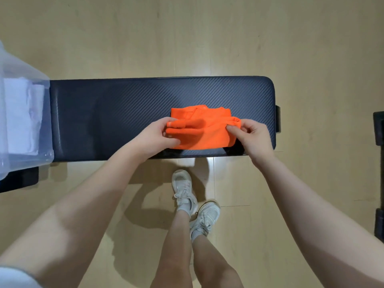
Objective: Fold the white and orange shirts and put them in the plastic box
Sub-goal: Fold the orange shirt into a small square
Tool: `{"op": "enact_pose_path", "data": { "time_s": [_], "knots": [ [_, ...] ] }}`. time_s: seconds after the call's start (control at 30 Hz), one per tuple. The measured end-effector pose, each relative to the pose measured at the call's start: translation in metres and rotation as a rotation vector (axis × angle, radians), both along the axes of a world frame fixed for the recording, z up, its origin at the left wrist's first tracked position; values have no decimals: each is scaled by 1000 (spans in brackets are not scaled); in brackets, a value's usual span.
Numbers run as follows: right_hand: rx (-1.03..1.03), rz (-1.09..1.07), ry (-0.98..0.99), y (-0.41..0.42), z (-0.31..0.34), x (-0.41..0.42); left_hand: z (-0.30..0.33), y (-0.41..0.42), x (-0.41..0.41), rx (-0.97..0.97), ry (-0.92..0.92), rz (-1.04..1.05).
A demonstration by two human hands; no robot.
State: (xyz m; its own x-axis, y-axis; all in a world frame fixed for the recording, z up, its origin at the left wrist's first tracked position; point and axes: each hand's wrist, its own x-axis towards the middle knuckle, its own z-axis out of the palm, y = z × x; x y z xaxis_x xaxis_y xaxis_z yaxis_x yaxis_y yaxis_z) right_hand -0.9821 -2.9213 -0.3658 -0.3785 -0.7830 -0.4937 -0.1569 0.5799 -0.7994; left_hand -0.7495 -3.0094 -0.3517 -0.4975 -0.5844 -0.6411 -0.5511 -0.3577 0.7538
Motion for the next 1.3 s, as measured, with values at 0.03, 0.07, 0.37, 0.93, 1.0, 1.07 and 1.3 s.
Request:
{"op": "enact_pose_path", "data": {
  "time_s": [0.03,0.07,0.37,0.93,1.0,1.07,1.3],
  "knots": [
    [-1,-9,40,-5,-3,-1,-3,-3,-5,-85,-54,-5],
    [0,-30,49,-10,-6,-1,-6,-6,-9,-154,-104,11],
    [136,-92,233,-48,-50,4,-53,-27,-31,-305,-395,168],
    [-247,928,943,-8,-70,57,-88,24,-21,-979,-447,-627],
    [-214,1022,981,-17,-74,47,-93,17,-14,-972,-455,-613],
    [-158,1058,1032,-17,-76,31,-95,13,-10,-952,-453,-618],
    [119,997,1135,-7,-58,-19,-80,-7,0,-642,-370,-484]
  ]
}}
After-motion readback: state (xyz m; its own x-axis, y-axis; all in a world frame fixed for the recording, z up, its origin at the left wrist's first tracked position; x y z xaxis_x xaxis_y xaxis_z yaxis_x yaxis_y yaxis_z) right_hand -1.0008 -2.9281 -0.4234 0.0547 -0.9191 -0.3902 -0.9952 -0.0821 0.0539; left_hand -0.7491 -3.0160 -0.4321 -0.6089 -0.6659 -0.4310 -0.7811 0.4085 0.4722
